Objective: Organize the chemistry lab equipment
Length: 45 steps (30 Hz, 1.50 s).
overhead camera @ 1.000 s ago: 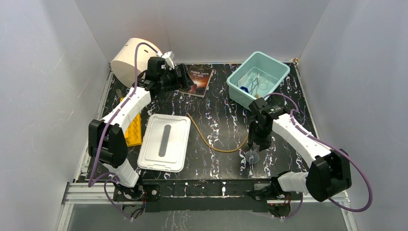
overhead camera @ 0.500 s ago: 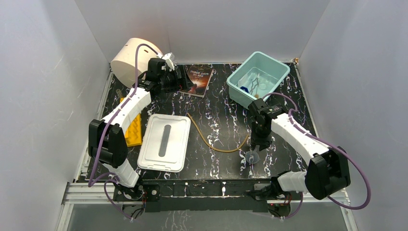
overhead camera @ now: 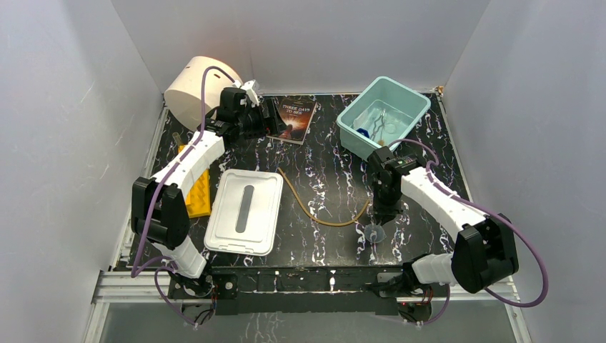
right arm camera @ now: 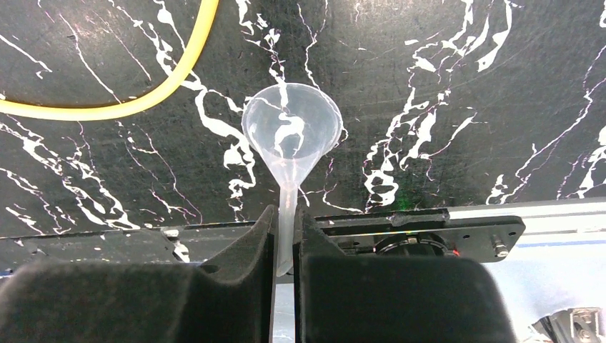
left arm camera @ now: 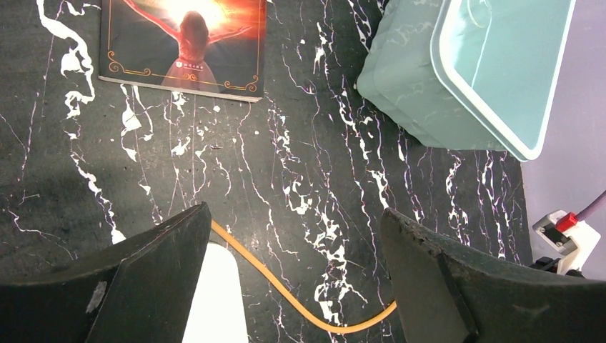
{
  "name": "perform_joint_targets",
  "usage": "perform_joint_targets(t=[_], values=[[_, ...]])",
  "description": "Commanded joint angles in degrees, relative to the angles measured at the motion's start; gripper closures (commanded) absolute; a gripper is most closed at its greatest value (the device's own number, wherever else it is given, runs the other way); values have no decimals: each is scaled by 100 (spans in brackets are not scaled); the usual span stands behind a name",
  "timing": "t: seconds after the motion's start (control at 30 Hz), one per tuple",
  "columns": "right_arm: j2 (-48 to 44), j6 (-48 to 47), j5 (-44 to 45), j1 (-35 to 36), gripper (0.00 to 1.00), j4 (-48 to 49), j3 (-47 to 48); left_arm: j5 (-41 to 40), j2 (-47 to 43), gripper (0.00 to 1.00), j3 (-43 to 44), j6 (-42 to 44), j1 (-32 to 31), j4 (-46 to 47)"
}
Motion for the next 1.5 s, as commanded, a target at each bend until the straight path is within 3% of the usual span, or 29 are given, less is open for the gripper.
perform_joint_targets(t=[0.0, 0.3, 0.47, 0.77, 0.9, 1.07, 1.47], values=[[46, -213, 331, 24, 99, 133, 180, -12, -320, 13, -41, 65, -7, 30], [-81, -120, 1542, 19, 100, -212, 1400, 0, -278, 13, -58, 44, -4, 60], [-59, -199, 2631, 18, 100, -412, 2236, -10, -200, 13, 33, 65, -7, 63], [-630, -1091, 3546, 23, 99, 1096, 2684, -260, -201, 13, 97, 296, -3, -44], [-370, -1390, 3255, 19, 99, 2070, 3153, -281, -197, 13, 118, 325, -2, -56], [449, -1476, 3229, -13, 99, 2451, 3488, -373, -234, 12, 126, 380, -7, -86], [2254, -960, 843, -1168, 100, 1910, 4283, -346, -278, 12, 53, 412, -2, -79]])
